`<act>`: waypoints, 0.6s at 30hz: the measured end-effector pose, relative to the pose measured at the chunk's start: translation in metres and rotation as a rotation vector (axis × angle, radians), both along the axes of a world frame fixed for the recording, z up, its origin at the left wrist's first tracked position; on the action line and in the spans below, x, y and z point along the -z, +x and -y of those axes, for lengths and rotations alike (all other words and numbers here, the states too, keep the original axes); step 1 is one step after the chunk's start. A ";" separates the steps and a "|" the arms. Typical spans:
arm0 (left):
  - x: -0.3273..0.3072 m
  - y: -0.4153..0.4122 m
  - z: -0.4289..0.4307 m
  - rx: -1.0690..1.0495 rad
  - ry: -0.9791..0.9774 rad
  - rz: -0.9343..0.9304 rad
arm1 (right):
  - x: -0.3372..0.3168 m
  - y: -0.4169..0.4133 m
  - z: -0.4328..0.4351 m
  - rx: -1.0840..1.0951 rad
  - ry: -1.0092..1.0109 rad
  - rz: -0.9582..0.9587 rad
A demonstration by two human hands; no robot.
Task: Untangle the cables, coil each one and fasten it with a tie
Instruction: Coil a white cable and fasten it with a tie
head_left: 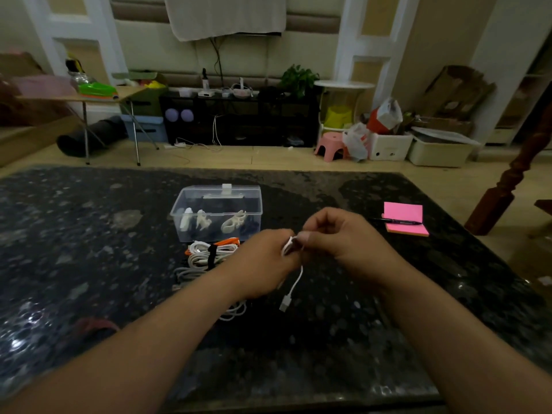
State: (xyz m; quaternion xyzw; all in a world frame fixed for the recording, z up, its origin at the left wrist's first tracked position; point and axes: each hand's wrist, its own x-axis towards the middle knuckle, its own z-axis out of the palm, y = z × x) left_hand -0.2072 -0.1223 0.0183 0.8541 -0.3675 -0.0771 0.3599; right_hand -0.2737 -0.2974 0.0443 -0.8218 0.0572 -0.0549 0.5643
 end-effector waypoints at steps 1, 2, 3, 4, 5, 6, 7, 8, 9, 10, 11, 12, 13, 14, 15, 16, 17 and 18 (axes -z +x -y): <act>-0.002 0.000 0.000 -0.016 -0.037 -0.028 | -0.001 0.000 0.002 0.027 0.038 0.028; -0.004 0.000 0.000 -0.030 -0.093 -0.082 | -0.002 0.000 0.003 0.065 0.054 0.049; -0.008 -0.001 -0.001 -0.046 -0.152 -0.144 | -0.002 0.000 0.005 0.110 0.041 0.056; -0.012 -0.002 -0.002 -0.067 -0.205 -0.199 | -0.001 0.001 0.005 0.151 0.000 0.048; -0.015 -0.003 -0.004 -0.096 -0.251 -0.235 | 0.001 0.002 0.006 0.179 -0.068 0.026; -0.017 -0.002 -0.005 -0.114 -0.293 -0.259 | 0.005 0.004 0.006 0.188 -0.143 -0.013; -0.018 -0.001 -0.007 -0.120 -0.334 -0.287 | 0.009 0.005 0.006 0.173 -0.209 -0.069; -0.019 0.000 -0.009 -0.115 -0.376 -0.328 | 0.014 0.006 0.005 0.135 -0.253 -0.135; -0.020 -0.001 -0.012 -0.107 -0.428 -0.374 | 0.018 0.006 0.003 0.083 -0.268 -0.203; -0.021 -0.001 -0.014 -0.097 -0.480 -0.413 | 0.022 0.008 0.002 0.024 -0.250 -0.262; -0.023 -0.001 -0.016 -0.092 -0.536 -0.451 | 0.026 0.009 0.001 -0.034 -0.205 -0.299; -0.023 0.000 -0.017 -0.087 -0.584 -0.483 | 0.030 0.009 -0.001 -0.083 -0.158 -0.313; -0.023 0.001 -0.017 -0.081 -0.632 -0.518 | 0.032 0.010 -0.003 -0.115 -0.127 -0.302; -0.022 0.002 -0.018 -0.073 -0.672 -0.548 | 0.033 0.010 -0.005 -0.128 -0.115 -0.274; -0.021 0.004 -0.018 -0.068 -0.705 -0.574 | 0.033 0.010 -0.006 -0.123 -0.110 -0.240; -0.020 0.007 -0.019 -0.078 -0.711 -0.563 | 0.033 0.010 -0.007 -0.107 -0.101 -0.204; -0.017 0.010 -0.020 -0.105 -0.676 -0.510 | 0.031 0.010 -0.007 -0.083 -0.080 -0.167; -0.016 0.012 -0.022 -0.143 -0.595 -0.419 | 0.028 0.011 -0.006 -0.052 -0.053 -0.137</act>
